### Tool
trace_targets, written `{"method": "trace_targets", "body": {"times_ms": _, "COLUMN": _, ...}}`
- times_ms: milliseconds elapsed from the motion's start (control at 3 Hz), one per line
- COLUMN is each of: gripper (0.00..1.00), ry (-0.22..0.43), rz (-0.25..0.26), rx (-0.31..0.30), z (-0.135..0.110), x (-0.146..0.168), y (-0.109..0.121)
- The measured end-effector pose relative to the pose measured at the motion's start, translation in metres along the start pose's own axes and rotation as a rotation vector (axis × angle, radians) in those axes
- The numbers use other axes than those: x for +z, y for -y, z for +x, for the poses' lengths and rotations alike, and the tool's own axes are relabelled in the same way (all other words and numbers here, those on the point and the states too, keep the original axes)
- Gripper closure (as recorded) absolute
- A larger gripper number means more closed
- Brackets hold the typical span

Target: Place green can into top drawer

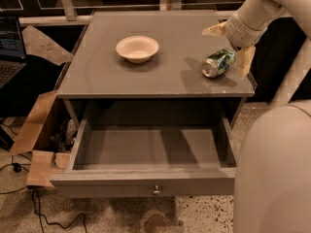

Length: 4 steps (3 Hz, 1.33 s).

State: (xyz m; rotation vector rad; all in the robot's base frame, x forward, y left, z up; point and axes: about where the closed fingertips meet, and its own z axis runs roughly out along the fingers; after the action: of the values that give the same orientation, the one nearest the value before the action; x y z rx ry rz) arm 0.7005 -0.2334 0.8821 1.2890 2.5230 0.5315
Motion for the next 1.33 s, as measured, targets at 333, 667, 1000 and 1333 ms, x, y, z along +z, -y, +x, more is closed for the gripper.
{"method": "trace_targets", "body": {"times_ms": 333, "gripper": 0.0, "ry": 0.027, "rz": -0.003, "rx": 0.024, "z": -0.005, "x": 0.006, "y": -0.002}}
{"method": "trace_targets", "body": {"times_ms": 667, "gripper": 0.0, "ry": 0.067, "rz": 0.033, "rx": 0.044, "z": -0.012, "x": 0.019, "y": -0.001}}
{"method": "trace_targets", "body": {"times_ms": 1000, "gripper": 0.0, "ry": 0.087, "rz": 0.06, "rx": 0.05, "z": -0.015, "x": 0.03, "y": 0.0}}
{"method": "trace_targets", "body": {"times_ms": 1333, "gripper": 0.19, "ry": 0.087, "rz": 0.061, "rx": 0.05, "z": -0.015, "x": 0.03, "y": 0.0}}
